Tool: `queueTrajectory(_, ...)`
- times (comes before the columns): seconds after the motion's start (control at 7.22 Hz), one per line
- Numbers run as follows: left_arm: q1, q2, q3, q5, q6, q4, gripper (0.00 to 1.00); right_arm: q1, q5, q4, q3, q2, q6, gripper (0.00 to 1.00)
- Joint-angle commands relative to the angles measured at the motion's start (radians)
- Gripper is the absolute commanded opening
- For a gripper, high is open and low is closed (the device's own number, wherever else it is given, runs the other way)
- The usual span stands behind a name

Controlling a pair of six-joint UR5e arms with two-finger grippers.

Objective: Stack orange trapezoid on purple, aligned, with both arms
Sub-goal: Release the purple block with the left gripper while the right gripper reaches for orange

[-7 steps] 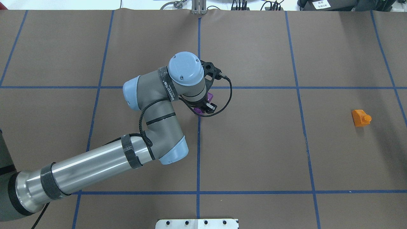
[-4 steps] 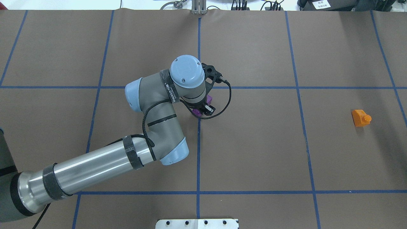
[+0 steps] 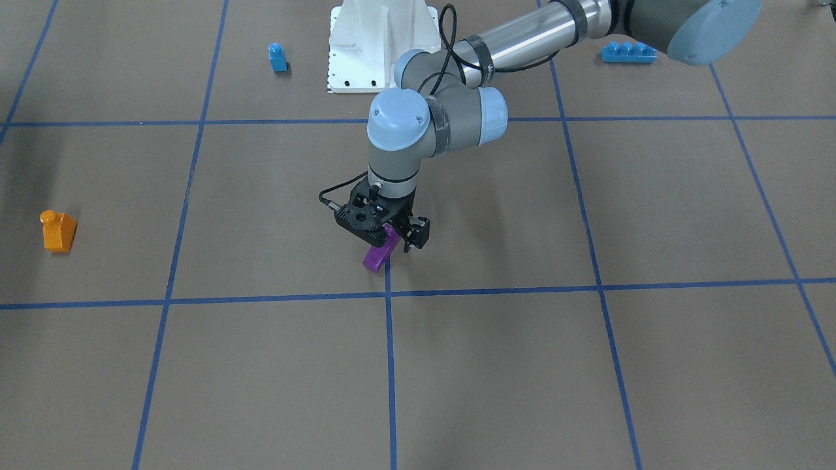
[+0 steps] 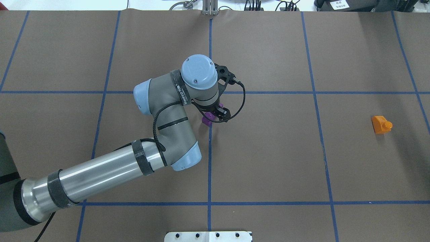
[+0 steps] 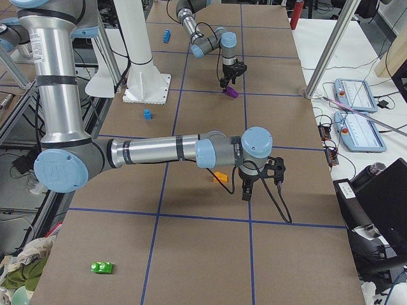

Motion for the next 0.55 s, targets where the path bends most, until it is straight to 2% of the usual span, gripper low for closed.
queueTrajectory(0.0, -0.033, -0.021, -0.011, -0.015, -0.003, 0.006, 1.0, -0.004, 0.004, 0.0, 0.003, 0.003, 0.014, 1.0)
queueTrajectory(0.14, -0.065, -0.021, -0.028, -0.068, -0.004, 0.017, 1.0, -0.033, -0.002, 0.003, 0.034, 0.002, 0.095, 1.0)
queueTrajectory(0.28, -0.105, -0.018, -0.084, -0.123, -0.004, 0.093, 1.0, -0.101, -0.031, 0.044, 0.102, -0.005, 0.216, 1.0)
queueTrajectory(0.42, -0.12, -0.017, -0.174, -0.128, -0.004, 0.189, 1.0, -0.16, -0.058, 0.133, 0.131, -0.029, 0.312, 1.0)
